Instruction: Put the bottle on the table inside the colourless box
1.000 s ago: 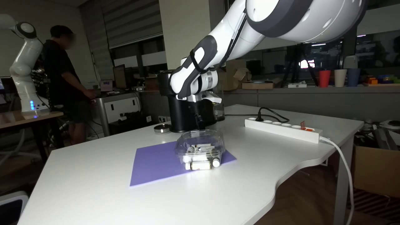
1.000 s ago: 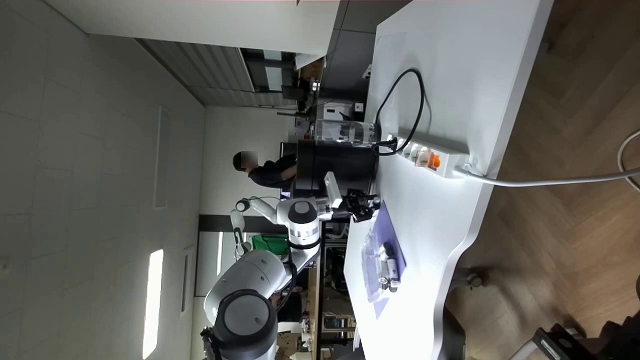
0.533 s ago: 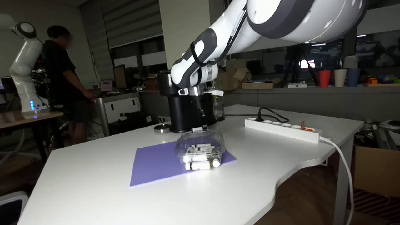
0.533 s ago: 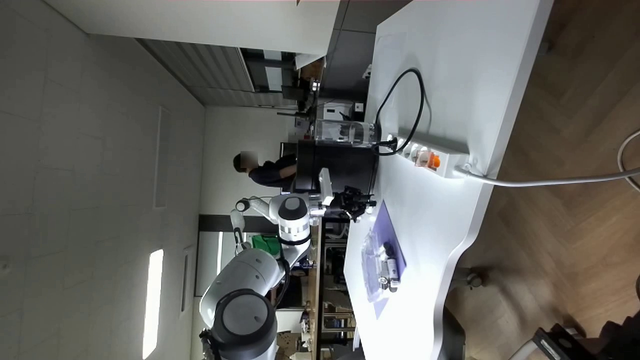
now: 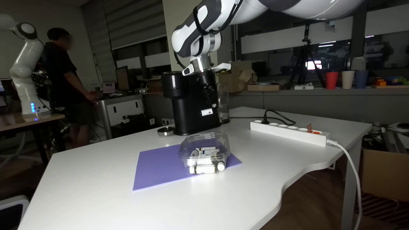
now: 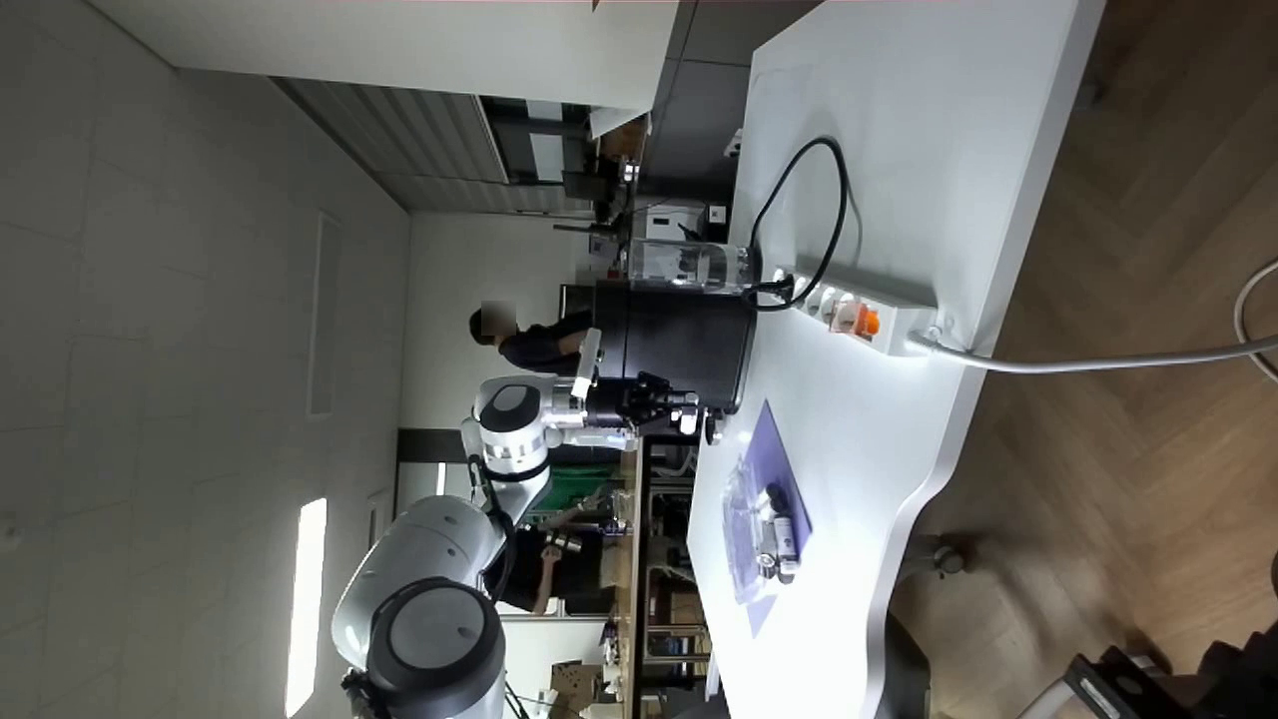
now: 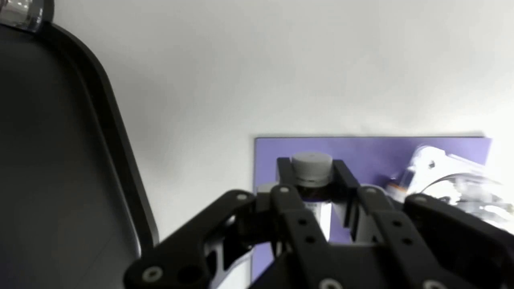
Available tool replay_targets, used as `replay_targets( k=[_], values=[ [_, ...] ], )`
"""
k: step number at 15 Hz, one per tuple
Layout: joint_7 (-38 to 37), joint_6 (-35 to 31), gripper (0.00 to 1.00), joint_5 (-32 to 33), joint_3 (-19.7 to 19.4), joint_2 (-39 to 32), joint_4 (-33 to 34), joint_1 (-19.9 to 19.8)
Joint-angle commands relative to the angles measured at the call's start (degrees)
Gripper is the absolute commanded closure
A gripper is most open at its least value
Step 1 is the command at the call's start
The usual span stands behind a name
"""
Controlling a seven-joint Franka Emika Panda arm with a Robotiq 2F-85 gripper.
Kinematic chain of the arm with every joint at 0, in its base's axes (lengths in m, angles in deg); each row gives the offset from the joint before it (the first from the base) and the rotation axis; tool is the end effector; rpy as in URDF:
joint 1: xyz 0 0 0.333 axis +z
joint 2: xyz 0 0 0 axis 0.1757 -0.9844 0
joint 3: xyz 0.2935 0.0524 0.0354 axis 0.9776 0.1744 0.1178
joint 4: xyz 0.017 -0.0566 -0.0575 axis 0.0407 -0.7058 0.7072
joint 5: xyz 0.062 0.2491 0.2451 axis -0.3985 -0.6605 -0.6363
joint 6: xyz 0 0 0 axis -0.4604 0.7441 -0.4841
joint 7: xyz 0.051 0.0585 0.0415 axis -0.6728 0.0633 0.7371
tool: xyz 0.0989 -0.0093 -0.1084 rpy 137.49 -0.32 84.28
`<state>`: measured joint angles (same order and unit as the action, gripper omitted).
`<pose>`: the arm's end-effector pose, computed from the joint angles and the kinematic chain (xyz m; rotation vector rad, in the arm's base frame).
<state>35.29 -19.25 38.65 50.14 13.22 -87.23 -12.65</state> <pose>0.7336 -0.0286 0.2072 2.3915 2.0120 -0.2673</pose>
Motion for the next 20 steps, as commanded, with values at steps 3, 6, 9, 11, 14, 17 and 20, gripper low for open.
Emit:
replay_targets(
  k=[3, 6, 9, 11, 14, 17, 20],
  values=[
    [7.40, 11.04, 0.93, -0.56, 0.71, 4.54, -0.66, -2.07],
    [9.32, 14.53, 0.93, -0.78, 0.70, 4.26, -0.70, -3.26],
    [10.84, 16.74, 0.93, -0.64, 0.60, 3.70, -1.04, -4.02],
    [10.94, 16.19, 0.93, -0.26, 0.33, 3.10, -1.22, -4.28],
    [10.82, 13.93, 0.93, 0.62, -0.14, 2.17, -1.94, -3.99],
    [9.97, 7.88, 0.93, 2.33, -1.08, 0.86, -2.99, -3.12],
    [9.48, 2.91, 0.93, 3.43, -0.98, 0.17, -5.01, -2.91]
  ],
)
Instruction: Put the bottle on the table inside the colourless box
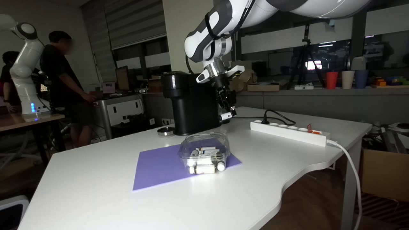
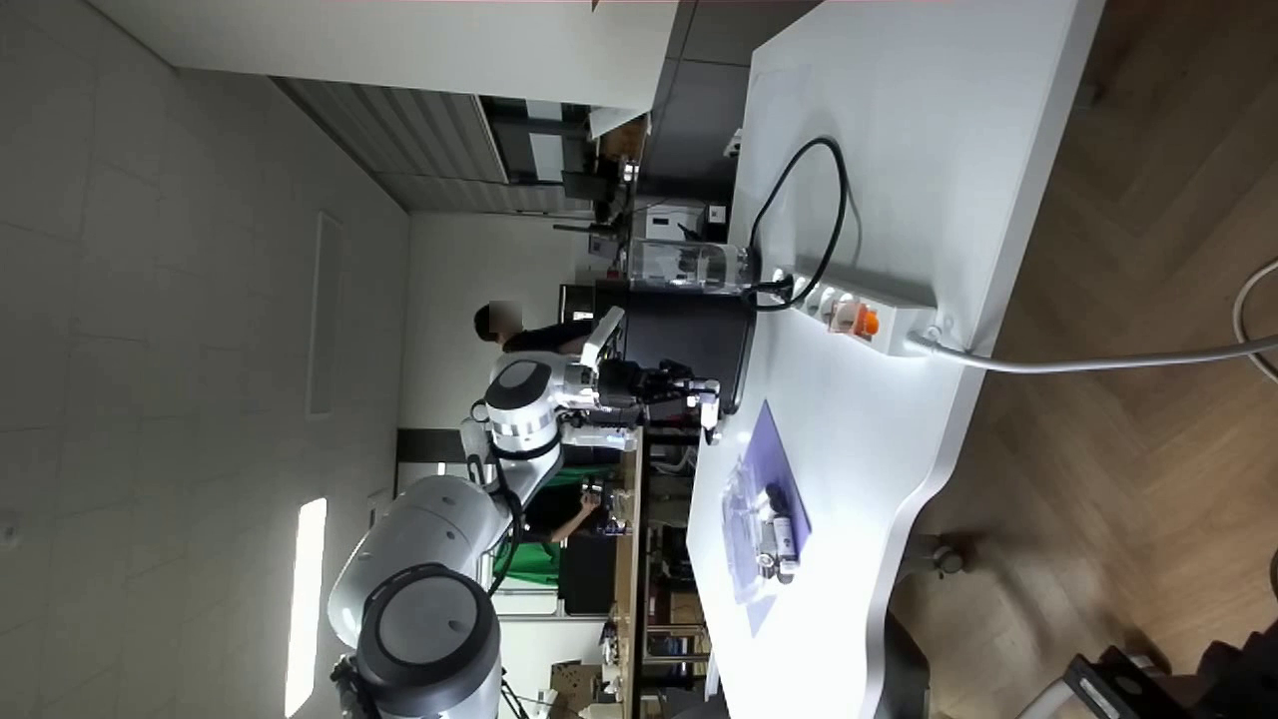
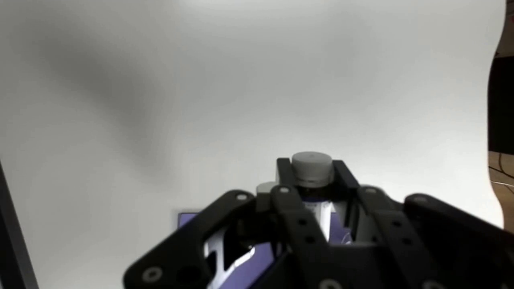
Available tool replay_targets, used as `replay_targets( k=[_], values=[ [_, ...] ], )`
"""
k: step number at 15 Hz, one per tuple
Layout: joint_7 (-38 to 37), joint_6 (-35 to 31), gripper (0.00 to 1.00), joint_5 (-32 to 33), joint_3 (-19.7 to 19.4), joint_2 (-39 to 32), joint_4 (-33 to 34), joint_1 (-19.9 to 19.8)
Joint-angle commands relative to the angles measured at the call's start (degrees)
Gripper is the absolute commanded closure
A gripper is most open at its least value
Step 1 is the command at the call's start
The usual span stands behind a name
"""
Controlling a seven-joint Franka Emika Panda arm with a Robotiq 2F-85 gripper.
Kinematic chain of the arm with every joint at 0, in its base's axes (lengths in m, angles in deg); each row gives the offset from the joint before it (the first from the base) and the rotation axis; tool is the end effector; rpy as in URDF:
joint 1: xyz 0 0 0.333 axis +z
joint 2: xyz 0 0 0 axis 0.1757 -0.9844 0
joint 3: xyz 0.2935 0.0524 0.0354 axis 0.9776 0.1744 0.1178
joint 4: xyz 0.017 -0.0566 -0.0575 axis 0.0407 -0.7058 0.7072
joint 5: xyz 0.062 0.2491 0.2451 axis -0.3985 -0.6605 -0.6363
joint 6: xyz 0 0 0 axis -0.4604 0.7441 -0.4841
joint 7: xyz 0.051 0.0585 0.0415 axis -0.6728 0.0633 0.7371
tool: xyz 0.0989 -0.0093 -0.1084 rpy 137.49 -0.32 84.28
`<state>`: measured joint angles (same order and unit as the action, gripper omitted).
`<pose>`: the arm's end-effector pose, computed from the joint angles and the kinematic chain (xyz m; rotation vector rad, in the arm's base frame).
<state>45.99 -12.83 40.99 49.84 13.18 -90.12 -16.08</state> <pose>0.7039 -0.0784 0.1808 -2.1661 -2.0776 0.4771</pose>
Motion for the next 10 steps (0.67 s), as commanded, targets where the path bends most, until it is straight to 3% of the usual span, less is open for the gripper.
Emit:
replay_targets(
  k=[1, 10],
  values=[
    [-1.23, -4.32, 0.93, 1.19, -0.62, 0.16, -2.88, 0.60],
    [-0.36, -1.50, 0.93, 1.36, -0.83, 2.11, -8.67, 1.82]
  ],
)
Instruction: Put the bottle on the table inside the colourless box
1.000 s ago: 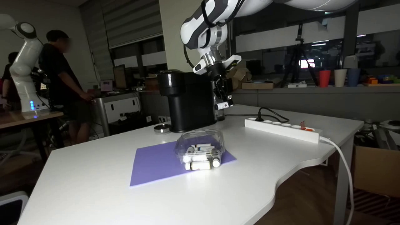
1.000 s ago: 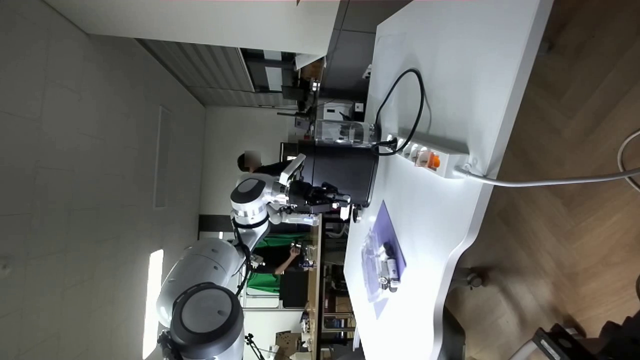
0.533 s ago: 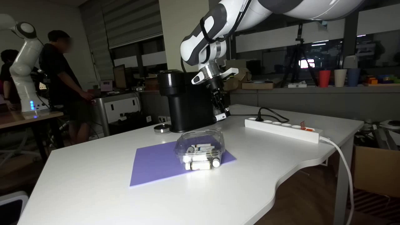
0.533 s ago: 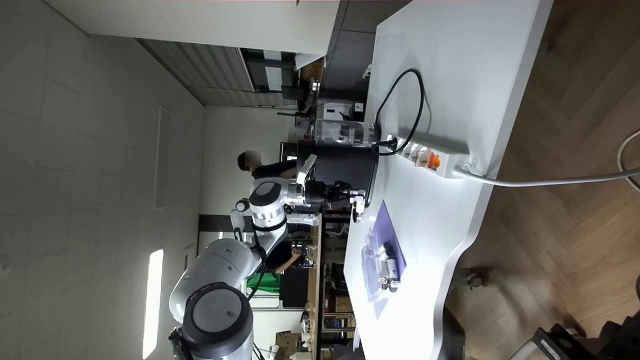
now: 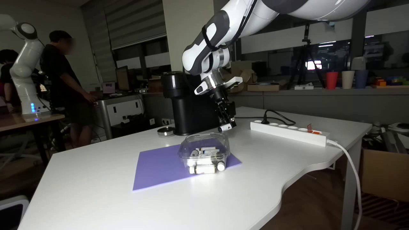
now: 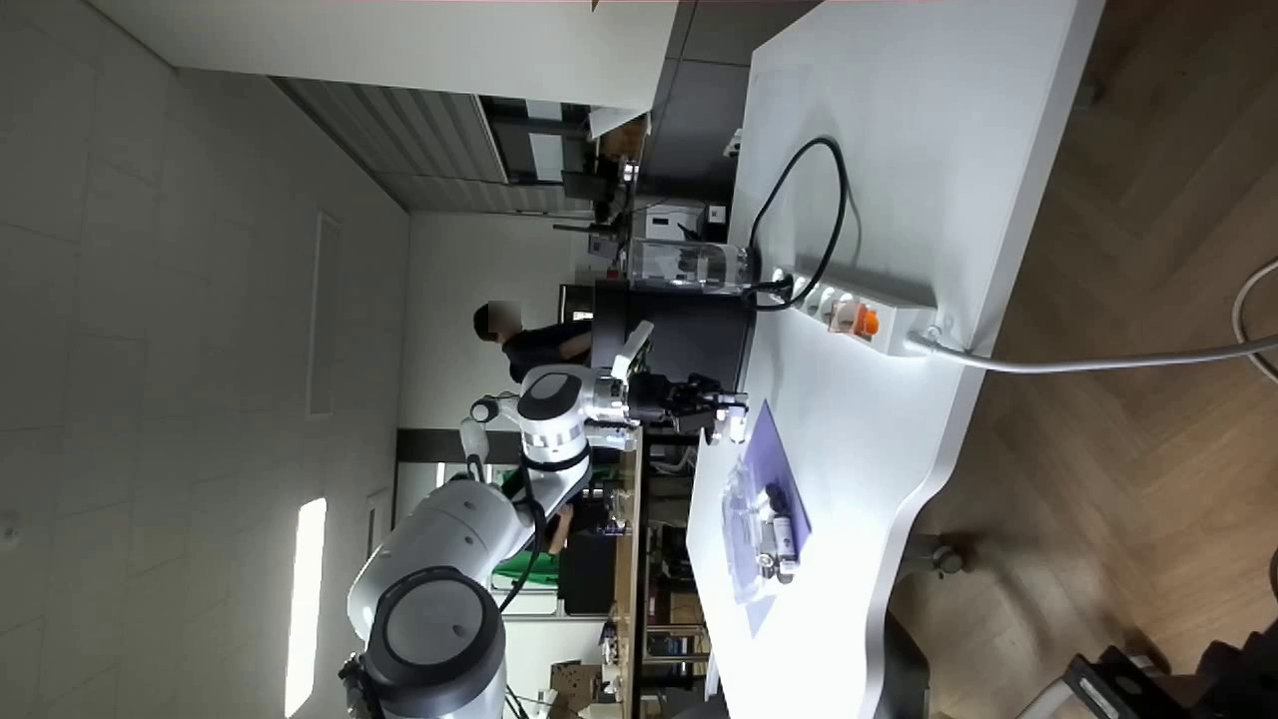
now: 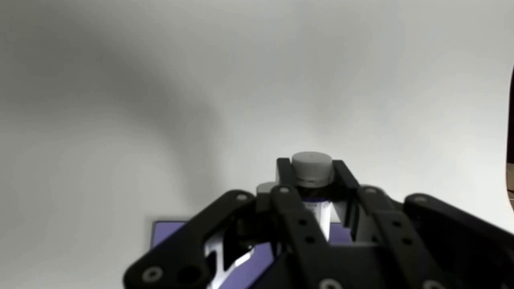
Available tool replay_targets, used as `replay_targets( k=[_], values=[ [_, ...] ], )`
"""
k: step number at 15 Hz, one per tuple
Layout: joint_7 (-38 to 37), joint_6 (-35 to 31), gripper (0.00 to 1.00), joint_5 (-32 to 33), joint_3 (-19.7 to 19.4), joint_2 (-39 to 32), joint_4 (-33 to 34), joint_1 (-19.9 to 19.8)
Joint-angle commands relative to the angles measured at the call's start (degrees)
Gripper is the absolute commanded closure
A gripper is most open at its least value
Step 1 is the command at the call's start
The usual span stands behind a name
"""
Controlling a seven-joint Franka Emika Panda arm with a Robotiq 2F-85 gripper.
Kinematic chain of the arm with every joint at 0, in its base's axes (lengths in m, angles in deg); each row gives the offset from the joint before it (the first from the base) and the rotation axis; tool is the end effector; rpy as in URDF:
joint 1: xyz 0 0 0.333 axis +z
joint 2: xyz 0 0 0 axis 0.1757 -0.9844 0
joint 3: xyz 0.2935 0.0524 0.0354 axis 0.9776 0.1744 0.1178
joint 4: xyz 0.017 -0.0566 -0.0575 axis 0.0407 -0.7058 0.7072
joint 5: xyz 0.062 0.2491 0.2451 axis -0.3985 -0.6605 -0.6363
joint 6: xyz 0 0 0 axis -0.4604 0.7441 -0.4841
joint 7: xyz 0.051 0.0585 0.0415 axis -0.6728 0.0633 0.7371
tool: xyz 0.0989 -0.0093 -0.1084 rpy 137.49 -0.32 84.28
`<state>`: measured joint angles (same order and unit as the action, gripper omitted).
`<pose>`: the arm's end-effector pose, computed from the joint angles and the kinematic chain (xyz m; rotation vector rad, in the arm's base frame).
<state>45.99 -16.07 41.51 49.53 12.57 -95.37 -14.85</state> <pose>0.6952 -0.0625 0.1397 -2.1014 -2.0987 0.5333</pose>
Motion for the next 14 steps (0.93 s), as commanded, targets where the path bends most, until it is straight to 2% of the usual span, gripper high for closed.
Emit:
replay_targets(
  k=[1, 6, 11, 14],
  values=[
    [-0.17, 2.57, 0.93, 1.05, -0.53, 2.98, -3.89, 0.73],
    [0.83, 6.64, 0.93, 1.46, -0.23, 3.71, -4.92, 1.17],
    [3.17, 15.06, 0.93, 0.65, 0.27, 3.33, -3.80, 1.23],
    [4.76, 17.81, 0.93, -0.09, 1.05, 3.35, -3.51, 1.02]
  ],
)
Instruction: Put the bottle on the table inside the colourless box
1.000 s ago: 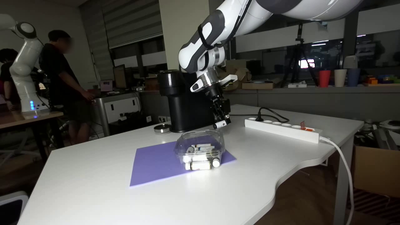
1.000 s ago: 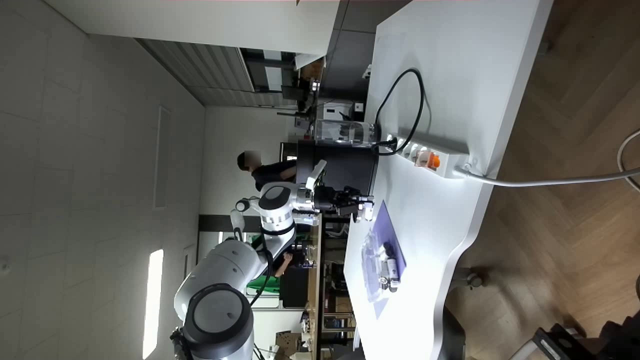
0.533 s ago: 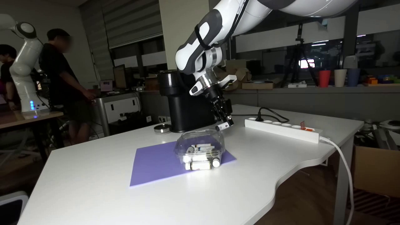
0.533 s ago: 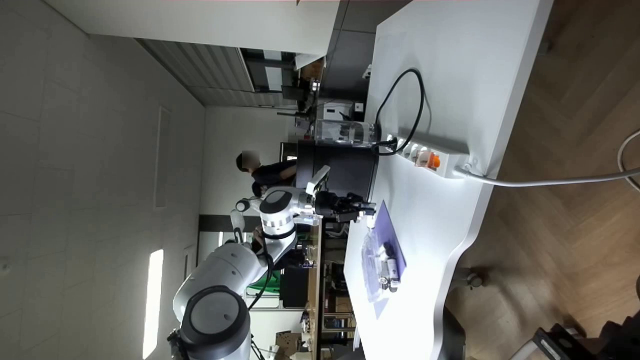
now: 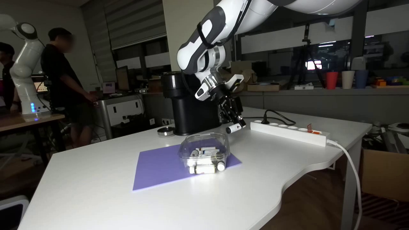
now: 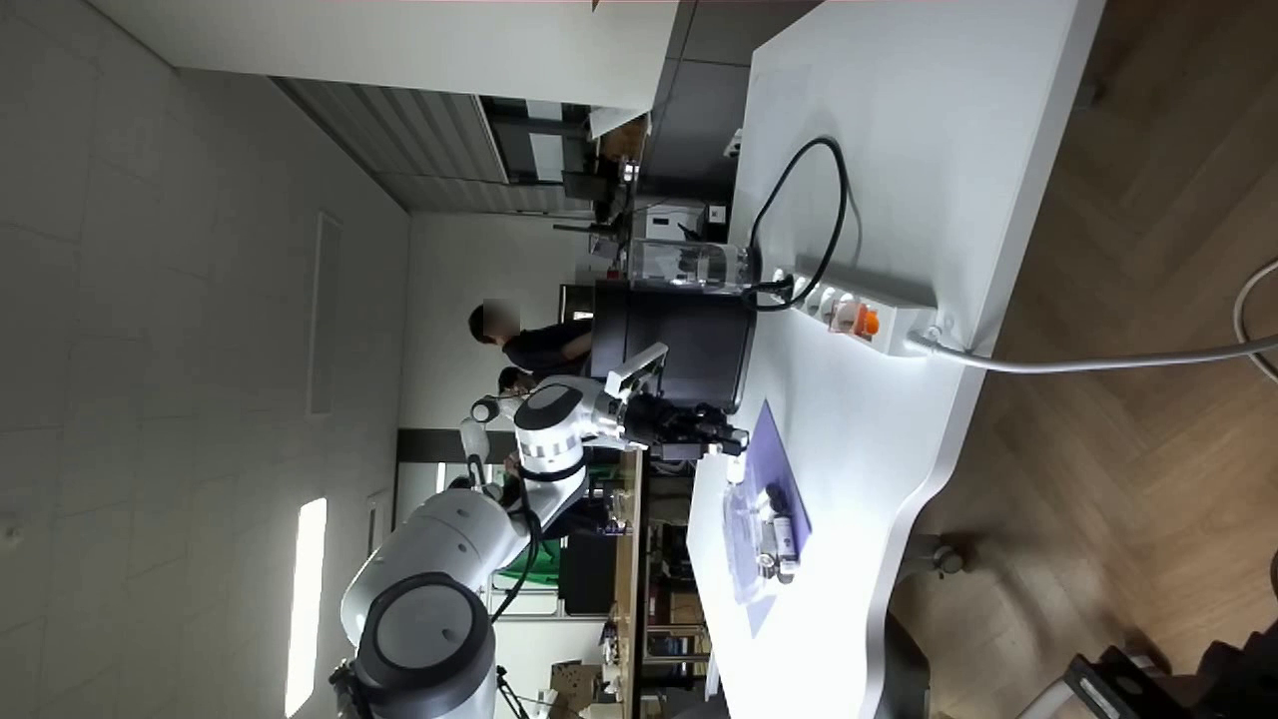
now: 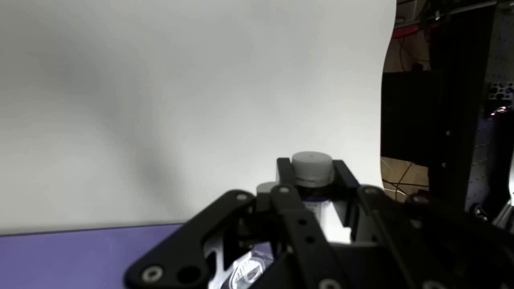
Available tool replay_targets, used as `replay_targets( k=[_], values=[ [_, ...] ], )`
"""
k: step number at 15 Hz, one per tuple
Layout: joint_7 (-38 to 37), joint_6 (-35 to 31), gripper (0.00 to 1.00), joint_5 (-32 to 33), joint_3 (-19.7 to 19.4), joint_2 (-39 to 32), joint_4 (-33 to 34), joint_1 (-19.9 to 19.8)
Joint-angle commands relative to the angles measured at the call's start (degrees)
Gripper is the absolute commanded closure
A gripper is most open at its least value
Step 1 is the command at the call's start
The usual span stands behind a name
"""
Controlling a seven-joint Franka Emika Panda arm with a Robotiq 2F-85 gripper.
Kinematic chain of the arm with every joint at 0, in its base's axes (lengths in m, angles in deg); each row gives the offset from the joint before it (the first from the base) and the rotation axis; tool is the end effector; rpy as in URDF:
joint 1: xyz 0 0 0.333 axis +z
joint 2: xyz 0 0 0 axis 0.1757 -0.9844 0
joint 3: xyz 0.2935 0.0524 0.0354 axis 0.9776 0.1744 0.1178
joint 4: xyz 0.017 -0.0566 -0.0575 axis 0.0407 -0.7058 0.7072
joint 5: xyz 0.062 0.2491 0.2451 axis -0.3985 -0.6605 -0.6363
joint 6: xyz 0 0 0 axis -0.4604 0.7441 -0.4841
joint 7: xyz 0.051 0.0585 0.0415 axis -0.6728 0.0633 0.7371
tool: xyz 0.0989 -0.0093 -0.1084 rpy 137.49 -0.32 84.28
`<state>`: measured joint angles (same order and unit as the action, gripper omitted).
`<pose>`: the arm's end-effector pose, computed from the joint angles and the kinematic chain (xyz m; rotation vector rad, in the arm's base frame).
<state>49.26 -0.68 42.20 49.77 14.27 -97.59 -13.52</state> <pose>0.6484 -0.0487 0.1433 -1.8581 -1.9796 0.7771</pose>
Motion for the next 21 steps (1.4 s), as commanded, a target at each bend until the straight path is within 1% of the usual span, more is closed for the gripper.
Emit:
replay_targets(
  k=[1, 5, 8, 14, 18, 21],
  values=[
    [1.77, 2.46, 0.93, -1.27, 1.29, 1.72, -1.40, -0.44],
    [1.84, 0.26, 0.93, -0.89, 1.64, 1.81, -1.93, 0.18],
    [0.83, -4.76, 0.93, -0.11, 1.14, 2.08, -1.77, 0.31],
    [0.20, -11.21, 0.93, -0.14, 0.82, 2.70, -2.11, -0.61],
    [-0.68, -19.02, 0.93, 0.72, 0.32, 3.22, -3.63, -0.96],
    [-0.41, -21.72, 0.93, 1.32, -0.50, 3.73, -4.92, -0.75]
  ],
)
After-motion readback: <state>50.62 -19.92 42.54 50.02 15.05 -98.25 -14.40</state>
